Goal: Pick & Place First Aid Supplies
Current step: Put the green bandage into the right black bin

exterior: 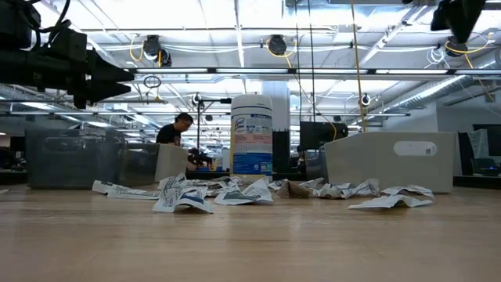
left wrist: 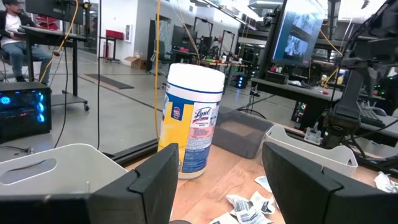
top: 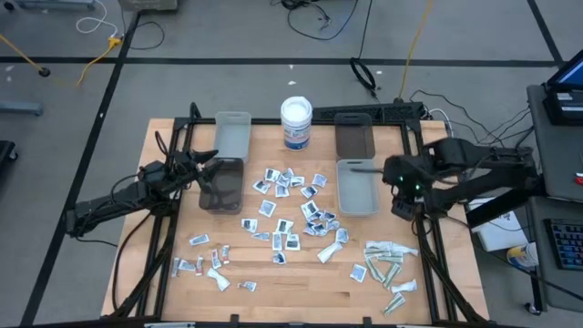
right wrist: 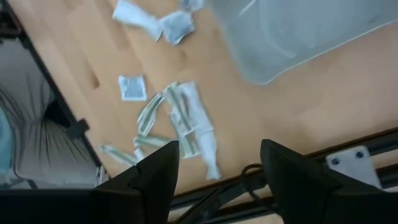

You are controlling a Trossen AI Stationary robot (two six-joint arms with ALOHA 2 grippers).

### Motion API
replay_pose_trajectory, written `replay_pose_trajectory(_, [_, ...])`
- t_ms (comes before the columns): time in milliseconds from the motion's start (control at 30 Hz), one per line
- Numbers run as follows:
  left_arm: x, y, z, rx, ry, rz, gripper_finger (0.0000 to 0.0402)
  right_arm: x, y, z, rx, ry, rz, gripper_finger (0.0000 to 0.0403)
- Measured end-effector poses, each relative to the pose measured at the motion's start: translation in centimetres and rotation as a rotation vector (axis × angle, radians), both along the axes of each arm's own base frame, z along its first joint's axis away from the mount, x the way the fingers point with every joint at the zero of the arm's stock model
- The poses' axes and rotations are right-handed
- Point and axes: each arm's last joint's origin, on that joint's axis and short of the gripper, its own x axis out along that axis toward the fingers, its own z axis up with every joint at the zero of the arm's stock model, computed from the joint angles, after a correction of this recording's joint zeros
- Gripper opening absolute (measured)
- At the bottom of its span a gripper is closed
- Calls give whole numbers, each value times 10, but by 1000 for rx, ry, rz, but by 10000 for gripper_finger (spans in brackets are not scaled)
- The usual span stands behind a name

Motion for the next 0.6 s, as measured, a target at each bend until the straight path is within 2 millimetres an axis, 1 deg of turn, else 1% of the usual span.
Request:
replay_pose_trajectory(267, [0,0,0,0,0,0,237,3,35,-6,20,77,53,219])
replay_pose_trajectory(433, [0,0,0,0,0,0,237,4,53,-10,20,106,74,219])
replay_pose_trajectory(600, [0,0,0,0,0,0,237,8,68,-16,-80,101,73,219])
